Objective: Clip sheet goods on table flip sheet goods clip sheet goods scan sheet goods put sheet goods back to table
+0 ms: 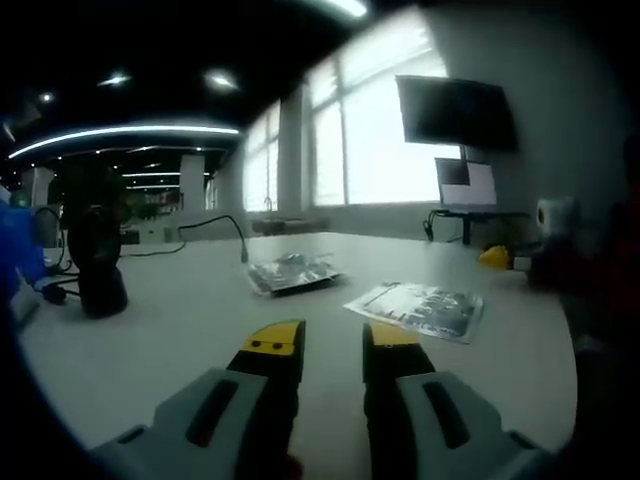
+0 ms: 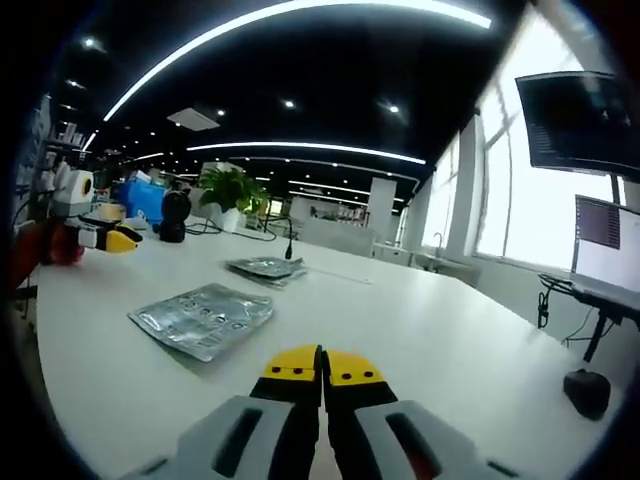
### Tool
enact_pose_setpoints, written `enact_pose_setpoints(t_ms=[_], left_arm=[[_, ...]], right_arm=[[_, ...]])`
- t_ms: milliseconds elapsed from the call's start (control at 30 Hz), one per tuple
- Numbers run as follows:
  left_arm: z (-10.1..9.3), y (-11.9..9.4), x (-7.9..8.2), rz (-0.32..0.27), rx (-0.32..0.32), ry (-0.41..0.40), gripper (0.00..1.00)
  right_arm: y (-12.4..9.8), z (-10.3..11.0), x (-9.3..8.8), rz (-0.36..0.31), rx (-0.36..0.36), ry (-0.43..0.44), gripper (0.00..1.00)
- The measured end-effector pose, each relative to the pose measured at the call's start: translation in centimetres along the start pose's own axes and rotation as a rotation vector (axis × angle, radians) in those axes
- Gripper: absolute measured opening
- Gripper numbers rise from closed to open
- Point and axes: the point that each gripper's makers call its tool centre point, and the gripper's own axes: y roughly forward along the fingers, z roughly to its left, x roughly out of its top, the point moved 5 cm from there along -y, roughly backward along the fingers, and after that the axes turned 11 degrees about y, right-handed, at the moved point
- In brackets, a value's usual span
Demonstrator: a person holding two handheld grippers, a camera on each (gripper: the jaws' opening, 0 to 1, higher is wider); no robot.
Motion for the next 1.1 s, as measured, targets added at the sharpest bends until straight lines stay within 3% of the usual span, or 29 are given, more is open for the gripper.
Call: enact_pose_setpoints(t_ms=[667, 933, 1100], left_arm=[[-0.5, 0.1, 0.0, 0.001, -0.028, 0.025, 0.16], [-0.9, 0.2, -0.1, 0.007, -0.045, 0.057, 0.16], [-1.1, 0.2, 0.0, 0.008, -0.051, 0.066, 0.16]], right_arm=[[0.1, -0.3, 0.0, 0.016, -0.021, -0.02, 0.0], [0.5, -0.4, 1.1, 0.015, -0.037, 0.02, 0.0], [1.0, 0.1, 2.0, 0.014, -0.039, -0.031, 0.0]])
